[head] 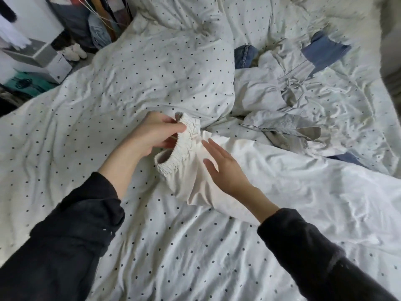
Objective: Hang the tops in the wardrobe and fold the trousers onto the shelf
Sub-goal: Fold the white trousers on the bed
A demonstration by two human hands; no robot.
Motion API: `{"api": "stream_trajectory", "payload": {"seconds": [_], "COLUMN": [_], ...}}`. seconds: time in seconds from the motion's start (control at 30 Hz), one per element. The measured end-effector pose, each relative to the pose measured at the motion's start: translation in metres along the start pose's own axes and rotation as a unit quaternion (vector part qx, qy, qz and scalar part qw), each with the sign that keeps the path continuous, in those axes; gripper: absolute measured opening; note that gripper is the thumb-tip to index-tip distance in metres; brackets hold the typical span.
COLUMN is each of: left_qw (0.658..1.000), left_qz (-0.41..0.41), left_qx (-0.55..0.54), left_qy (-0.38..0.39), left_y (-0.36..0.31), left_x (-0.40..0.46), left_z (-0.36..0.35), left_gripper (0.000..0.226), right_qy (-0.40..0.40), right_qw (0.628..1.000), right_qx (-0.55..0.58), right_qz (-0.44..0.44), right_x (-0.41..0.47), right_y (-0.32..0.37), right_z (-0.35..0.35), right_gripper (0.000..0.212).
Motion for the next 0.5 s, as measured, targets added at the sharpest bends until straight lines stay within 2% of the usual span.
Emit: {"api": "stream_trajectory", "payload": {"seconds": [0.07, 0.13, 0.23, 0.3, 0.33, 0.4, 0.47, 0.5], "left_qw": [1.0, 0.996, 0.987, 0.985, 0.98, 0.971, 0.969, 0.972], "left_qz": [-0.02, -0.043, -0.059, -0.062, -0.057, -0.023, -0.006, -0.016], "left_qx": [0.018, 0.073, 0.149, 0.145, 0.145, 0.119, 0.054, 0.035], "left_qy": [0.002, 0.001, 0.015, 0.077, 0.122, 0.207, 0.242, 0.231], "left_y": [-0.025, -0.046, -0.06, -0.057, -0.051, -0.038, -0.031, -0.031], "left_x": [-0.005, -0.007, -0.009, -0.006, -0.003, 0.001, 0.003, 0.004], "left_z": [-0.04, -0.084, -0.158, -0.209, -0.226, -0.236, -0.227, -0.221], "left_gripper": [0.017, 0.026, 0.014, 0.013, 0.012, 0.016, 0.03, 0.031], "right_qy": [-0.043, -0.06, -0.128, -0.159, -0.163, -0.163, -0.178, -0.186], "right_qw": [0.988, 0.943, 0.848, 0.822, 0.823, 0.849, 0.912, 0.94], "right_qx": [0.085, 0.22, 0.403, 0.427, 0.419, 0.368, 0.239, 0.164], "right_qz": [-0.123, -0.244, -0.319, -0.341, -0.348, -0.343, -0.282, -0.234], "right_x": [-0.019, -0.038, -0.066, -0.085, -0.093, -0.103, -0.107, -0.108], "right_y": [-0.023, -0.047, -0.072, -0.091, -0.097, -0.106, -0.112, -0.109], "right_z": [0.037, 0.068, 0.109, 0.13, 0.134, 0.131, 0.122, 0.115], "right_gripper": [0.035, 0.031, 0.034, 0.036, 0.035, 0.034, 0.032, 0.03]}}
Point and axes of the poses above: each hand's wrist, its own x-axis towards the middle knuckle, its own z-axis out of the back of the hand, y = z × x, the point moved 3 cm from there along x, towards the middle knuckle, and after that the axes turned 14 degrees about x, right-handed, at the moved point
